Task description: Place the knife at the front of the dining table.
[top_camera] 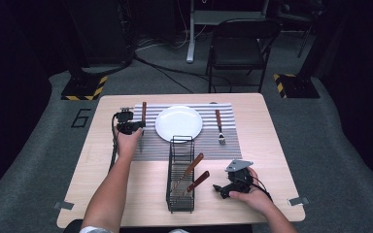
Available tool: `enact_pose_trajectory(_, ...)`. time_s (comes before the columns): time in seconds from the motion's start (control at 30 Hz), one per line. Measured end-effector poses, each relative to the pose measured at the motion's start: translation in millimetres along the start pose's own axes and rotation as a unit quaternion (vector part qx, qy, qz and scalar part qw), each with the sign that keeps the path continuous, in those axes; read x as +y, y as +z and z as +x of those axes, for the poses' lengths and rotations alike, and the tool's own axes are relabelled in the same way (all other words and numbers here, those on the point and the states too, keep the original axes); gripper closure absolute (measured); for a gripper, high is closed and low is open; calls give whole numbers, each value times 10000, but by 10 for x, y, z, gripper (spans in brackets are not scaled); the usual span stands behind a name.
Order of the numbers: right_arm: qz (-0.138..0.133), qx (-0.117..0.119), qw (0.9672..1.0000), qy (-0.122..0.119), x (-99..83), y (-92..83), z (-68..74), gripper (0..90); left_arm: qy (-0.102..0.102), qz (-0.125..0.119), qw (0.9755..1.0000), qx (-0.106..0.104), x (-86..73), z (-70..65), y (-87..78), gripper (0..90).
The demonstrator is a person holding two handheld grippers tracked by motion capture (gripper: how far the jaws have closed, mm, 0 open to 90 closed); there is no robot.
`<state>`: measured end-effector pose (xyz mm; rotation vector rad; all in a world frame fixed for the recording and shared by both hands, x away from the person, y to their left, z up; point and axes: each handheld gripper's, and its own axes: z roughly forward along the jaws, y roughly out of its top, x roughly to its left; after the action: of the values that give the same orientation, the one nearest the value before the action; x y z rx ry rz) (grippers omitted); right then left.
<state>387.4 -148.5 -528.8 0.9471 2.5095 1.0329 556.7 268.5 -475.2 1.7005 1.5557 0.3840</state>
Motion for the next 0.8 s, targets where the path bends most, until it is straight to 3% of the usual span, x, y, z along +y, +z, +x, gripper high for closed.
enact_pose_trajectory(0.8, -1, 0, 10000, -1, 0, 0, 0, 0, -584, 120, 9982, 40, -100, 95, 277, 806)
